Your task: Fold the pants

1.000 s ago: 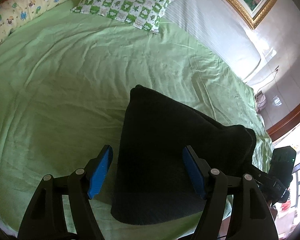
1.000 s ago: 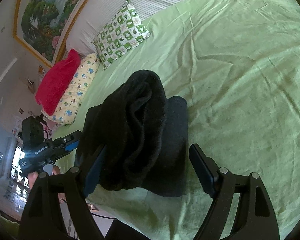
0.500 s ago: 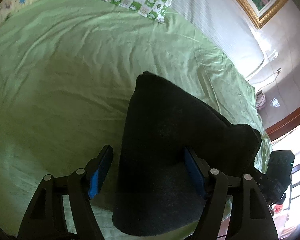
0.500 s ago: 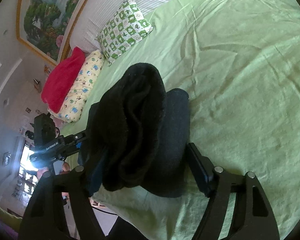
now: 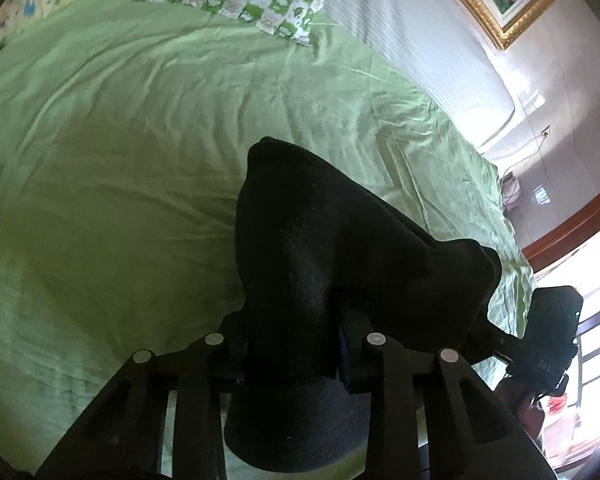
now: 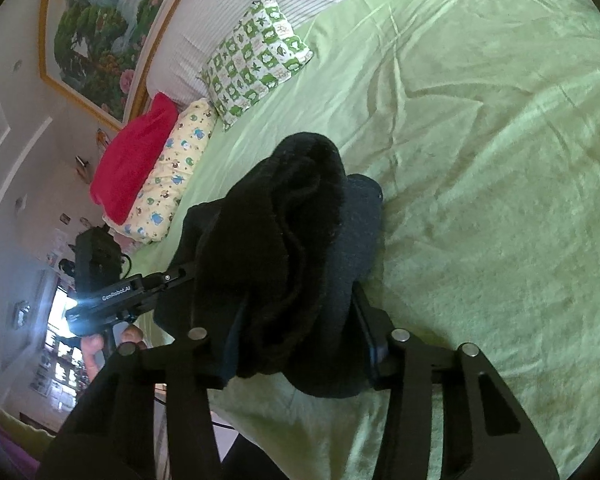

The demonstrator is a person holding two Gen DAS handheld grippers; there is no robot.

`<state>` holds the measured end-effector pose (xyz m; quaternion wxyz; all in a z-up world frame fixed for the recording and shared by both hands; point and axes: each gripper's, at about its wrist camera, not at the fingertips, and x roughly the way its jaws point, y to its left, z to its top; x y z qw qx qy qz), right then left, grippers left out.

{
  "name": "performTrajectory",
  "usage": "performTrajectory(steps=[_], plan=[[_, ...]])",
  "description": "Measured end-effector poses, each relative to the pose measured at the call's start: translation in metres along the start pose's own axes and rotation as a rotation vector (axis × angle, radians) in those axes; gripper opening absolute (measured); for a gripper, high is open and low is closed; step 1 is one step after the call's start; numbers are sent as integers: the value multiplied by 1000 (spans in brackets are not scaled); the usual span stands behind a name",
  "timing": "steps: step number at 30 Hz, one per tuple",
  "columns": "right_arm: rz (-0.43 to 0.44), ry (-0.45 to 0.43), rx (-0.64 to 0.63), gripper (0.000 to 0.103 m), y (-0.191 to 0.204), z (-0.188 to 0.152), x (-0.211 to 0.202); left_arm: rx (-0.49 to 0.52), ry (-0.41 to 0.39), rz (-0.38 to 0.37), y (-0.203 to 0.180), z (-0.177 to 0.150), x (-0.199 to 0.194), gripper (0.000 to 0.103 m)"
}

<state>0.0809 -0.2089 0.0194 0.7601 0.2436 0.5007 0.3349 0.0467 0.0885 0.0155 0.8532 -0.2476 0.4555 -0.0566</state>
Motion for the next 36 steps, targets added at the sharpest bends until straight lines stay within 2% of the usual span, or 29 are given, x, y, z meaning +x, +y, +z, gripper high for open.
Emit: performTrajectory(steps=[9, 17, 24, 36], plan=[[-4, -14, -40, 44, 19, 6, -8, -3, -39, -27, -2, 2, -28, 28], [33, -18, -78, 44, 40, 16, -4, -15, -92, -17, 4, 3, -56, 28], [57, -9, -118, 44, 56, 31, 12, -28, -142, 21, 14, 10, -74, 28], [80, -11, -191, 43, 82, 86, 59, -37, -206, 112, 35, 45, -79, 28]])
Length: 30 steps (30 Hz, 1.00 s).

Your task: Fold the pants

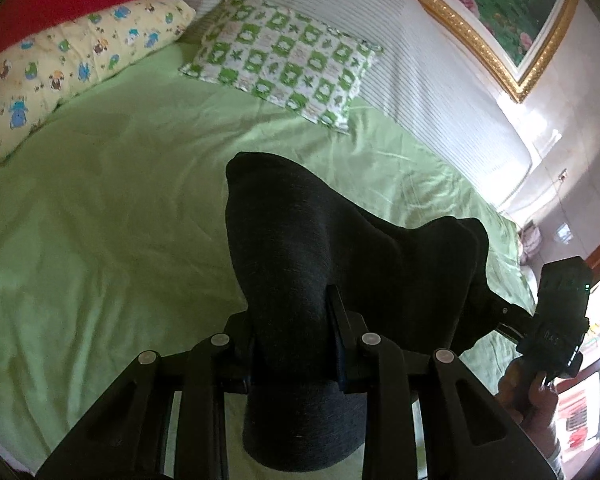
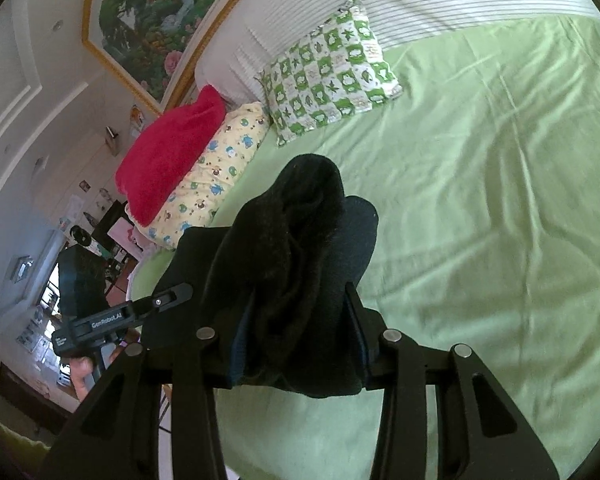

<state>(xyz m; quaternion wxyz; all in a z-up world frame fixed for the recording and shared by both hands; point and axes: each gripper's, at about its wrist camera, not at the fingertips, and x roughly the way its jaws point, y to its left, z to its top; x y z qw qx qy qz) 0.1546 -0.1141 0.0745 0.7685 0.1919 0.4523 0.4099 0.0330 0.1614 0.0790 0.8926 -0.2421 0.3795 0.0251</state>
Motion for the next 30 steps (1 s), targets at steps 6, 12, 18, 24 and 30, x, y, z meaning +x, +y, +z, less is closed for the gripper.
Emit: performTrajectory(steps=[6, 12, 18, 24, 30], plan=[[2, 12, -29, 42, 3, 22, 28, -3, -18, 36, 8, 22, 13, 28], [5, 23, -29, 42, -3, 40, 50, -10, -21, 55, 15, 39, 27, 27], [0, 51, -25, 42, -10, 53, 72, -23, -18, 78, 22, 42, 36, 27], [-2, 81, -30, 42, -13, 58, 93, -27, -19, 112, 33, 43, 44, 28], [-67, 93, -36, 48, -21, 59, 107, -49, 6, 125, 48, 37, 57, 40]])
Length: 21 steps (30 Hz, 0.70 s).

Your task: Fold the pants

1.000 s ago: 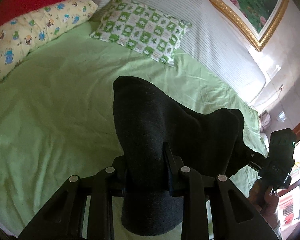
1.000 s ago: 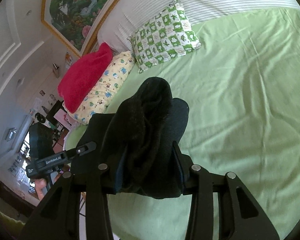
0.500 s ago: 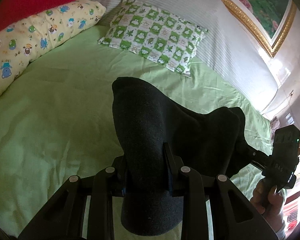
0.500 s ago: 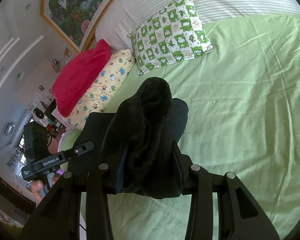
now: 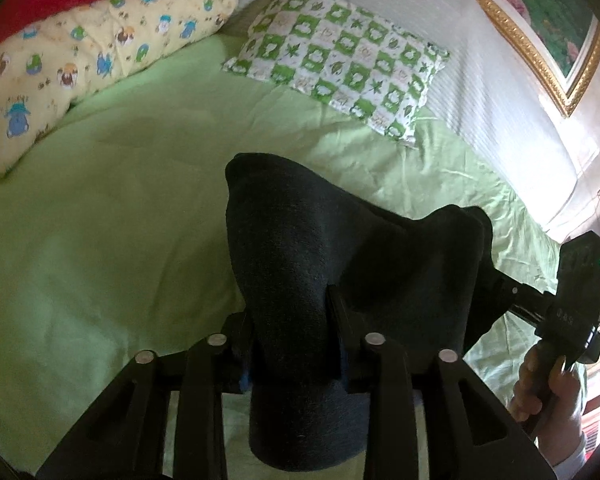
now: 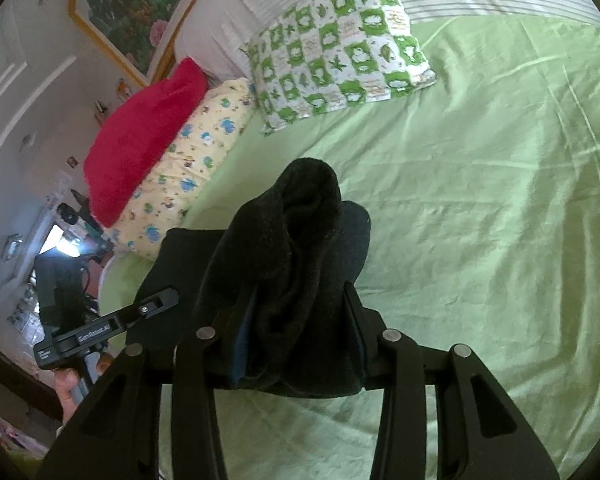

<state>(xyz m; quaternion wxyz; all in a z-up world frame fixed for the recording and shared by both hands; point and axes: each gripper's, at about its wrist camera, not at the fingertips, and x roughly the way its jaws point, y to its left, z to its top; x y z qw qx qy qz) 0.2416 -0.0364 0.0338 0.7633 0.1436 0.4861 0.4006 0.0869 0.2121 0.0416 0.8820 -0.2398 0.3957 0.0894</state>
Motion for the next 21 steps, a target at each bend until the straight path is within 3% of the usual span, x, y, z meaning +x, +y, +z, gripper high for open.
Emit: performTrajectory(steps=[2, 5, 7, 12, 21], plan=[[-30, -4, 4, 52, -7, 1, 2, -2, 0, 19, 3, -3, 3, 50], [-50, -11, 6, 55, -18, 0, 1, 24, -15, 58, 4, -8, 6, 55], [-57, -13, 10, 60, -25, -1, 2, 34, -20, 69, 4, -9, 8, 56], [-67, -20, 15, 60, -30, -3, 5, 57, -27, 109, 0, -9, 9, 59], [-73, -61, -43, 62, -10, -4, -16, 106, -68, 174, -16, -20, -21, 69]])
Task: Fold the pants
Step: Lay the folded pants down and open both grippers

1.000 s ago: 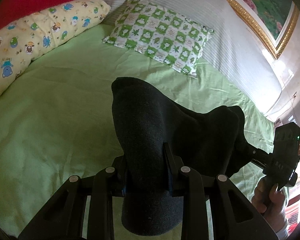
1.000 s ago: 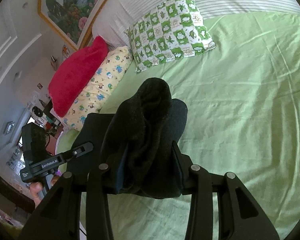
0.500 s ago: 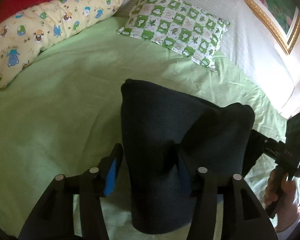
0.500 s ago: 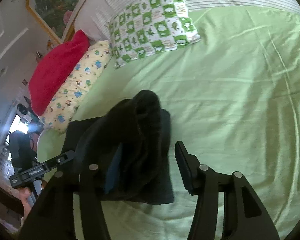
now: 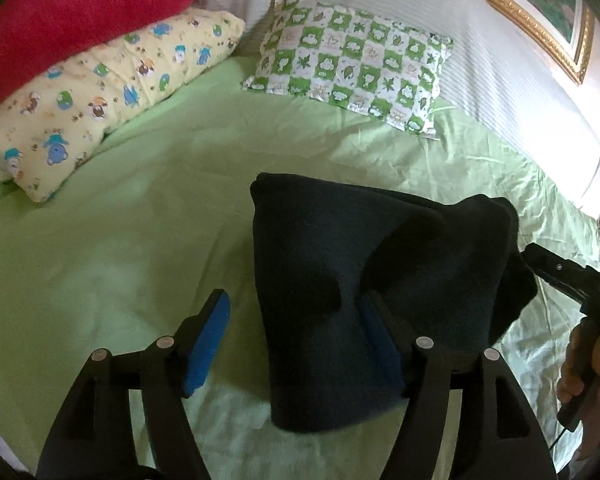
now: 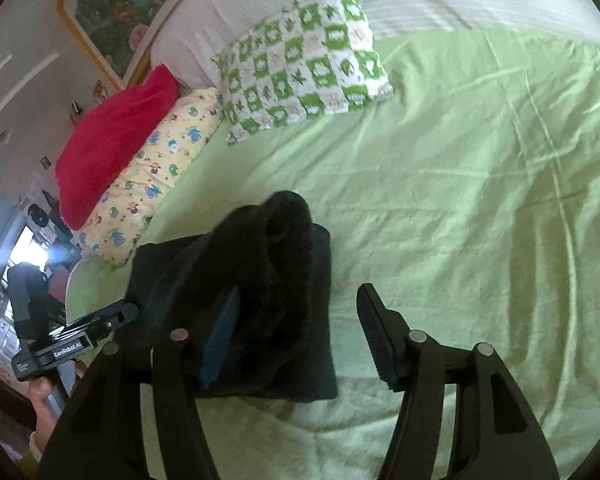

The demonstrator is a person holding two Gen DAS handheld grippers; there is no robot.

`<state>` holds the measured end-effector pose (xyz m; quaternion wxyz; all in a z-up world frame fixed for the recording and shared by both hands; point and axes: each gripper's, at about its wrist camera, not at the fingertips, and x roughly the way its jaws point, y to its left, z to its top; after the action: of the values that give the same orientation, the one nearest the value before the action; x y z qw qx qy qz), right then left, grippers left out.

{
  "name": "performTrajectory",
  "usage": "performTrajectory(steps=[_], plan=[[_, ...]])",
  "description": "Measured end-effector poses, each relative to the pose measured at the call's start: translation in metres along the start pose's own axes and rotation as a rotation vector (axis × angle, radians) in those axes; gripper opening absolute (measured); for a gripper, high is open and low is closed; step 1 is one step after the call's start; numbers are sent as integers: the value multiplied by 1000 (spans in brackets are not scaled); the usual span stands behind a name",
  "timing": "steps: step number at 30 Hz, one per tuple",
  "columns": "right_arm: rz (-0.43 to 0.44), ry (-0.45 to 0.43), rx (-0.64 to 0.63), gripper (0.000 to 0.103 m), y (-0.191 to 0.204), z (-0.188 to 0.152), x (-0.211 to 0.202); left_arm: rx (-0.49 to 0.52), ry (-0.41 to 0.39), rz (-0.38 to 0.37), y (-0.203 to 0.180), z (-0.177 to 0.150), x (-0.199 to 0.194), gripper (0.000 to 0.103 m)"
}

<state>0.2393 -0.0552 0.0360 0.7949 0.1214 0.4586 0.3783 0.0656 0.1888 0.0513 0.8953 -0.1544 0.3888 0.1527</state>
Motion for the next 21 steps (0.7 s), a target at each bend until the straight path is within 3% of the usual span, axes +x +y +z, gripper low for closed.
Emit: performTrajectory(steps=[6, 10, 21], plan=[[24, -9, -95, 71, 27, -11, -20, 25, -29, 37, -8, -13, -19, 80], [12, -6, -184, 79, 44, -23, -30, 35, -23, 41, -11, -23, -26, 80], [-5, 39, -312, 85, 54, -46, -33, 84, 18, 77, -24, -47, -31, 82]])
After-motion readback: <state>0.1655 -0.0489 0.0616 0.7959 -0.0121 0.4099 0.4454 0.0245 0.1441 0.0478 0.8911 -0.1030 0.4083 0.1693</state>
